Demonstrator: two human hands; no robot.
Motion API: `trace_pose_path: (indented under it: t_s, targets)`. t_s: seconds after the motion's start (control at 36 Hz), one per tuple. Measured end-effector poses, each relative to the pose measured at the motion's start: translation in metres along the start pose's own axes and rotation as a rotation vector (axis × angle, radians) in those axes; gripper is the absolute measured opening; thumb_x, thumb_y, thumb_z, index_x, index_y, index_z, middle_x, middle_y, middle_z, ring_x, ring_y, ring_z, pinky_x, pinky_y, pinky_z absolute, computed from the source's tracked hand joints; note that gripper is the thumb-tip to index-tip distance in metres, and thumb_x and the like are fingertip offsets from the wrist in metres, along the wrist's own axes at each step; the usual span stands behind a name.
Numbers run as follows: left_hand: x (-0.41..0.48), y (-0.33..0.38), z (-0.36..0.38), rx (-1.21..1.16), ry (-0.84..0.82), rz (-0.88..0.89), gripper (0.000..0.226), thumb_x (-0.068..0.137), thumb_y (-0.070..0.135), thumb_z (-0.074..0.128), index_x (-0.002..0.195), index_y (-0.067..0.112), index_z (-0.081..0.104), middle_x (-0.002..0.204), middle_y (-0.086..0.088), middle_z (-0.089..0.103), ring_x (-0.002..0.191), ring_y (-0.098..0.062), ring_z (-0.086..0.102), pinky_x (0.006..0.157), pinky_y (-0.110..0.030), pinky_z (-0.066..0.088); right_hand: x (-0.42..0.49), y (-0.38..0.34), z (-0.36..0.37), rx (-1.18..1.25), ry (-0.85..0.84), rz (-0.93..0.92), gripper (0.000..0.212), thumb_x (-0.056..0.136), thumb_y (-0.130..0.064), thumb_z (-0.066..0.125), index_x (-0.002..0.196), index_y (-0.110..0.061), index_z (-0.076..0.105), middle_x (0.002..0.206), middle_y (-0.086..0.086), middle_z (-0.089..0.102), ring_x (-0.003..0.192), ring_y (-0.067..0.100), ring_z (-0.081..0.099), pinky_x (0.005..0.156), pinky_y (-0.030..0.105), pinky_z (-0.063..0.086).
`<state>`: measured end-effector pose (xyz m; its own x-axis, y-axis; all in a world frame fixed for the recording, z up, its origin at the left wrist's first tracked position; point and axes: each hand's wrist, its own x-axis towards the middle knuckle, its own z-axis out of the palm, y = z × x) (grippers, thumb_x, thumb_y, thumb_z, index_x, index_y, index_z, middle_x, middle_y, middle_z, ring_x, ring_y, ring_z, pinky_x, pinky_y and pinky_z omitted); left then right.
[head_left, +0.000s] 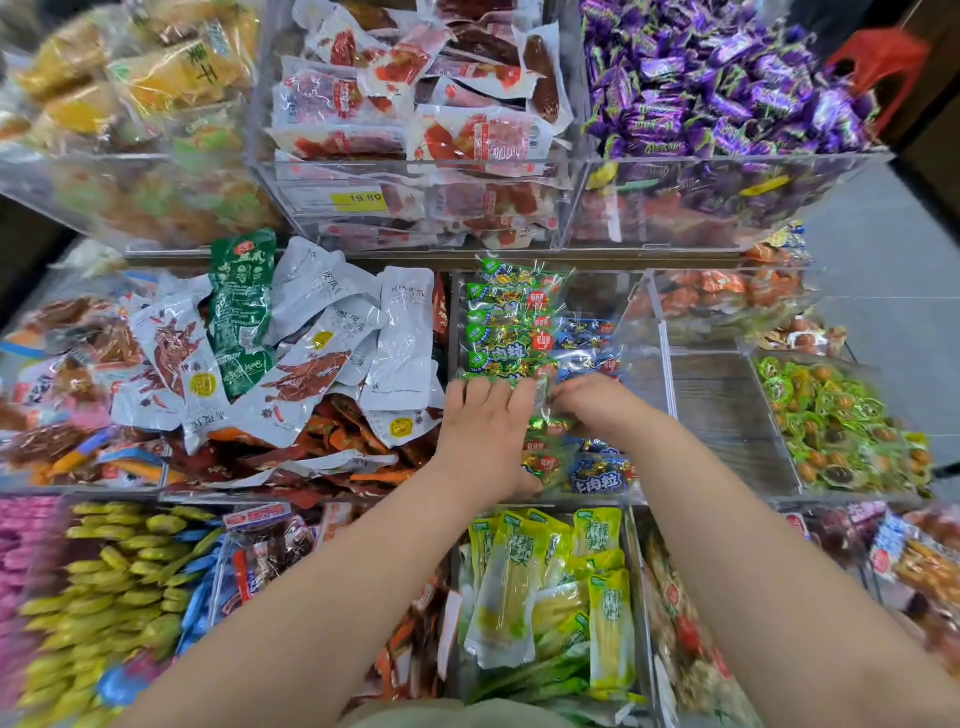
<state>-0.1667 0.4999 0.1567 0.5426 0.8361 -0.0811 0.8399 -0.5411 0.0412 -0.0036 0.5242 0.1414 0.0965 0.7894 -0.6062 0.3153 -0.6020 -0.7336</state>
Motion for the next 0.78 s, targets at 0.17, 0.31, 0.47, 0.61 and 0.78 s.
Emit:
trace_pose_path:
  t_s: [0.17,0.31,0.47,0.61,0.78]
  targets:
    - [0.021,-0.006,-0.007,0.127,-0.193,0.050,0.139,0.056,0.082,0.064,0.152,0.016,-0.012,0.160,-0.013,-0.011,0.145,-0.039,-0.016,0.107,-0.054,-0.023,0.001,0.011,-0.001,0.311,0.011,0.134,0.016,0.088,0.006,0.054,0.077,-0.003,0.059,0.084,0.007,0.059,0.081,0.018,0.059,0.055,0.027,0.049]
    - [0.024,-0.007,-0.004,0.153,-0.225,0.065,0.136,0.057,0.083,0.062,0.152,0.020,-0.012,0.160,-0.015,-0.012,0.147,-0.038,-0.007,0.113,-0.056,-0.012,0.010,0.006,-0.005,0.294,0.234,0.078,0.015,0.093,-0.019,0.049,0.091,-0.009,0.060,0.084,0.007,0.062,0.079,0.023,0.057,0.071,0.034,0.047]
    - [0.017,-0.008,-0.003,0.094,-0.160,0.018,0.143,0.054,0.083,0.064,0.149,0.019,-0.022,0.160,-0.019,-0.006,0.148,-0.035,-0.003,0.115,-0.051,-0.010,0.012,0.006,0.019,0.360,0.161,0.103,0.031,0.090,-0.042,0.049,0.110,-0.020,0.058,0.106,0.002,0.055,0.109,0.027,0.055,0.081,0.040,0.040]
    - [0.004,-0.019,-0.007,0.073,-0.168,-0.066,0.148,0.054,0.088,0.058,0.147,0.007,-0.023,0.156,-0.018,-0.025,0.141,-0.037,-0.029,0.110,-0.050,-0.021,0.002,0.007,0.008,0.457,0.222,-0.080,0.042,0.087,-0.038,0.060,0.124,-0.019,0.052,0.117,0.001,0.057,0.097,0.016,0.057,0.078,0.028,0.046]
    - [-0.012,-0.025,-0.011,-0.021,-0.217,-0.119,0.134,0.061,0.083,0.060,0.150,0.010,-0.009,0.157,-0.014,-0.022,0.142,-0.034,-0.029,0.114,-0.052,-0.017,-0.017,0.006,0.008,0.007,0.230,-0.412,0.025,0.072,-0.030,0.079,0.085,-0.039,0.059,0.091,-0.015,0.061,0.086,0.003,0.057,0.072,0.028,0.051]
